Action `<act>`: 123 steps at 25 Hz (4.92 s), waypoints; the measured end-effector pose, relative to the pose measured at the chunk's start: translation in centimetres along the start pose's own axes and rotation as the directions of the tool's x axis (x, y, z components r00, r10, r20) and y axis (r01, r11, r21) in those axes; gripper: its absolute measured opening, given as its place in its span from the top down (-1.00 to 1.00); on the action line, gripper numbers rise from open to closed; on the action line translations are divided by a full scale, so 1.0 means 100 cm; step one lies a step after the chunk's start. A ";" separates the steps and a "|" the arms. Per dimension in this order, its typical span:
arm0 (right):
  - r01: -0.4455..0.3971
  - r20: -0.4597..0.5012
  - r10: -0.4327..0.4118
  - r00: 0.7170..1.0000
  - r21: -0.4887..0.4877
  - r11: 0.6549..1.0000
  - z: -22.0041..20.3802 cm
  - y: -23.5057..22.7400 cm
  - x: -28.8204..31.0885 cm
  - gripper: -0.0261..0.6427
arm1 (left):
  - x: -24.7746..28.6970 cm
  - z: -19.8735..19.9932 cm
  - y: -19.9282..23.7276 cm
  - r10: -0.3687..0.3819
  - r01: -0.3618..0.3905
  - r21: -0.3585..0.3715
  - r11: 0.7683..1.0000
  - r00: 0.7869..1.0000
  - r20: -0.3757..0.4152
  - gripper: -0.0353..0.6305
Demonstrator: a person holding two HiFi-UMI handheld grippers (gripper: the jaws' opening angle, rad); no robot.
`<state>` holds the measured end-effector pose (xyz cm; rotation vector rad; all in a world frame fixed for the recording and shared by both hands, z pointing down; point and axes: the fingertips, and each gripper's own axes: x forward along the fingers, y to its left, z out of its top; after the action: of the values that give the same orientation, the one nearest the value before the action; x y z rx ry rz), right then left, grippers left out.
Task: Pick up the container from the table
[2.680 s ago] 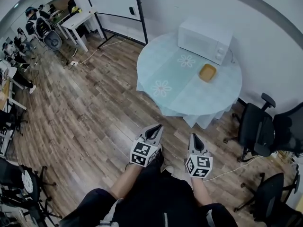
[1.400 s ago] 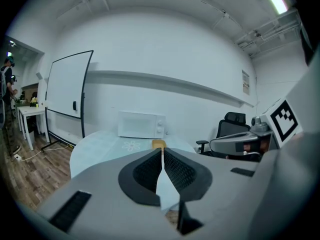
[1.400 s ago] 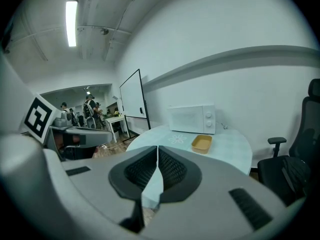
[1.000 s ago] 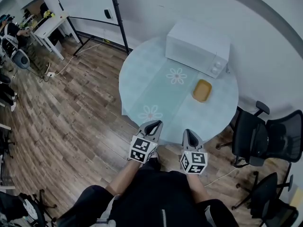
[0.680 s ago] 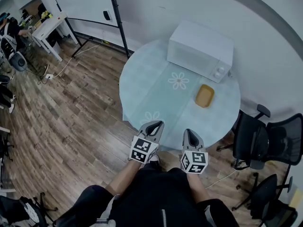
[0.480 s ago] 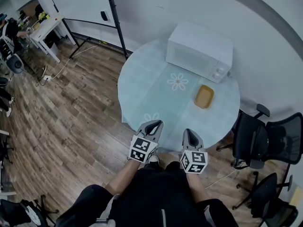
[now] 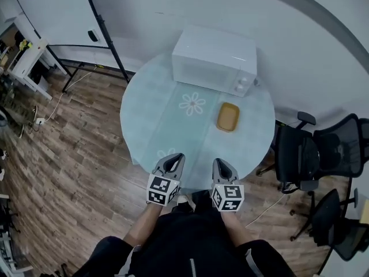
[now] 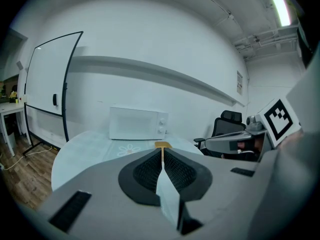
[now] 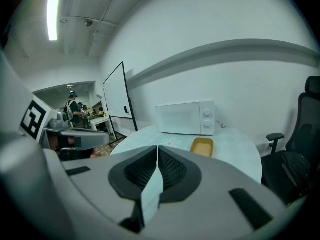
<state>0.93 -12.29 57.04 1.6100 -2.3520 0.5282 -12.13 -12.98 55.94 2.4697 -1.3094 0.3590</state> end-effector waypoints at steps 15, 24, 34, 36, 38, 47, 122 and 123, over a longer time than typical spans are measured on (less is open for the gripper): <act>0.009 0.008 -0.009 1.000 -0.009 1.000 0.031 -0.090 0.070 0.84 | 0.077 0.027 0.010 -0.006 0.006 0.007 1.000 1.000 -0.022 0.82; 0.030 -0.011 -0.031 0.999 -0.050 0.998 0.046 -0.140 0.115 0.76 | 0.100 0.038 0.014 0.017 -0.017 0.001 1.000 0.999 -0.037 0.82; 0.114 -0.013 -0.114 0.993 -0.048 0.992 0.053 -0.185 0.157 0.59 | 0.114 0.035 0.031 0.062 -0.064 -0.021 0.998 0.995 -0.079 0.82; 0.119 -0.031 -0.121 0.992 -0.053 0.992 0.048 -0.191 0.164 0.57 | 0.116 0.035 0.034 0.072 -0.074 -0.023 0.997 0.994 -0.083 0.82; 0.125 -0.045 -0.127 0.991 -0.057 0.991 0.043 -0.197 0.172 0.56 | 0.118 0.035 0.038 0.081 -0.084 -0.028 0.996 0.993 -0.090 0.82; 0.185 -0.101 -0.191 0.976 -0.066 0.981 0.019 -0.228 0.196 0.51 | 0.119 0.025 0.043 0.106 -0.114 -0.049 0.992 0.986 -0.131 0.82; 0.132 -0.364 -0.084 0.928 0.109 0.985 -0.065 -0.162 0.136 0.84 | 0.084 -0.023 -0.005 -0.047 0.044 -0.026 0.999 0.989 -0.140 0.82; 0.129 -0.355 -0.082 0.931 0.109 0.986 -0.063 -0.158 0.131 0.84 | 0.082 -0.023 -0.008 -0.053 0.050 -0.024 0.998 0.989 -0.136 0.82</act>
<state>10.89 -25.80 70.42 1.5360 -1.9939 0.8814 -7.14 -17.81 60.93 2.4096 -1.1865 0.4903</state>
